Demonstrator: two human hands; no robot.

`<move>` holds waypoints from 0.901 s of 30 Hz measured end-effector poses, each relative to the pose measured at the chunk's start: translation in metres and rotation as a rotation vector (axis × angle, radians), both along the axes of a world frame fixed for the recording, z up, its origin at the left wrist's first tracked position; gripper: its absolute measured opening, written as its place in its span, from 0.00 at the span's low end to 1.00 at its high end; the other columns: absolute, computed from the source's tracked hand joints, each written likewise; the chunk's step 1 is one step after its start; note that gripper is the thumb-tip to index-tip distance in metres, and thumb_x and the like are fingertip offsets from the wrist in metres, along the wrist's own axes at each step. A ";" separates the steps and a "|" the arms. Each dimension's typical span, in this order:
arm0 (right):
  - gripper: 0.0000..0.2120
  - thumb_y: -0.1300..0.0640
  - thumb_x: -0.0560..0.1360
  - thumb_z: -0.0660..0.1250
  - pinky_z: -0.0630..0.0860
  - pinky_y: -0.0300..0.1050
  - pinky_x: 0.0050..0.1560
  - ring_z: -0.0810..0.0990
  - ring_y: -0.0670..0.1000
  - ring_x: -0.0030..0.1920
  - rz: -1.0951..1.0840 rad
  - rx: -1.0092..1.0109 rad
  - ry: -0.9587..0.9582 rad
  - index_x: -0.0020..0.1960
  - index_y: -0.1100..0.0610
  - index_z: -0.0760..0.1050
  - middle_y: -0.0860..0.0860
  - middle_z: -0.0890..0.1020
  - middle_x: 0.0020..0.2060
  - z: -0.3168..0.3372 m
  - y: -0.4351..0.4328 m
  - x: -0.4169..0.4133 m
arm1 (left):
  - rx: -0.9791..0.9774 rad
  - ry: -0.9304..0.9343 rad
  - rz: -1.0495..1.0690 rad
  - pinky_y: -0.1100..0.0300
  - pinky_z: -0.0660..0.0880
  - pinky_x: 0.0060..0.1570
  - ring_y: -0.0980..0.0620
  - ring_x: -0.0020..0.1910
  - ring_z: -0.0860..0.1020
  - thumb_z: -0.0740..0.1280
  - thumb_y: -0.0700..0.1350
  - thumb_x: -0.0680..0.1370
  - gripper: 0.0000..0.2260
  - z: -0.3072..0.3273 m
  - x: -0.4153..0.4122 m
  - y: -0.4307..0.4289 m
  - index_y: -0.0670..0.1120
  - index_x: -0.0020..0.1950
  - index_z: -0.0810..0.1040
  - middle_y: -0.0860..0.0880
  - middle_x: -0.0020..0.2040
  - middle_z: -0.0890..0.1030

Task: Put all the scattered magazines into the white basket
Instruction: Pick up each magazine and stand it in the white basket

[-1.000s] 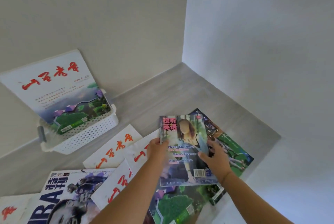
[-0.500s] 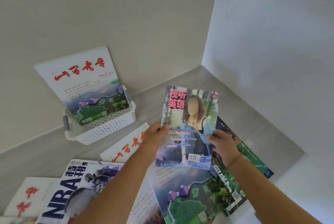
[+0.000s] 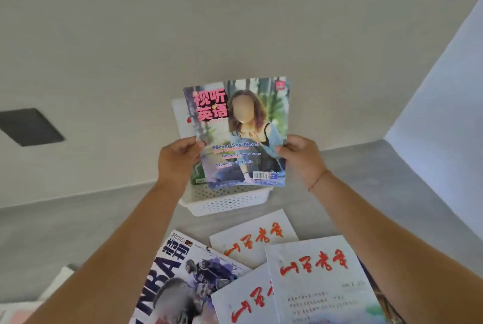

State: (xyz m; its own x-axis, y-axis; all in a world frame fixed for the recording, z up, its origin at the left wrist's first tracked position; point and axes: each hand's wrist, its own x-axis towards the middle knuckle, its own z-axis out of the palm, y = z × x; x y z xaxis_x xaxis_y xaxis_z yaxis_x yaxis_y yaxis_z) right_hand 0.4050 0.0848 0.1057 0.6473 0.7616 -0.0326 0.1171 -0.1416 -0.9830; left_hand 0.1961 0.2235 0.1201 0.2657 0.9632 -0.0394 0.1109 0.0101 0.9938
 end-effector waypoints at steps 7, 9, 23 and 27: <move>0.21 0.62 0.73 0.66 0.61 0.40 0.29 0.64 0.48 0.27 0.007 -0.216 -0.248 0.25 0.51 0.62 0.47 0.67 0.22 -0.023 0.070 -0.026 | -0.085 0.054 0.156 0.52 0.80 0.49 0.49 0.37 0.79 0.71 0.38 0.72 0.06 -0.039 -0.013 0.044 0.47 0.46 0.84 0.48 0.39 0.85; 0.16 0.62 0.74 0.65 0.66 0.40 0.32 0.70 0.50 0.30 0.030 -0.280 -0.288 0.29 0.53 0.72 0.51 0.74 0.26 -0.035 0.080 -0.029 | -0.152 0.080 0.190 0.50 0.80 0.51 0.48 0.38 0.80 0.71 0.38 0.72 0.06 -0.055 -0.014 0.049 0.45 0.47 0.83 0.42 0.45 0.85; 0.07 0.60 0.75 0.64 0.74 0.44 0.45 0.80 0.57 0.47 -0.140 -0.364 -0.370 0.47 0.60 0.79 0.58 0.84 0.45 -0.068 0.107 -0.019 | -0.199 0.125 0.300 0.52 0.80 0.53 0.46 0.46 0.83 0.71 0.41 0.73 0.06 -0.078 0.002 0.070 0.45 0.49 0.84 0.45 0.46 0.85; 0.09 0.62 0.76 0.62 0.71 0.42 0.45 0.80 0.57 0.48 -0.176 -0.362 -0.380 0.51 0.61 0.79 0.58 0.84 0.48 -0.070 0.109 -0.022 | -0.213 0.131 0.314 0.53 0.80 0.51 0.46 0.44 0.83 0.70 0.42 0.74 0.06 -0.078 0.003 0.073 0.45 0.49 0.84 0.44 0.46 0.85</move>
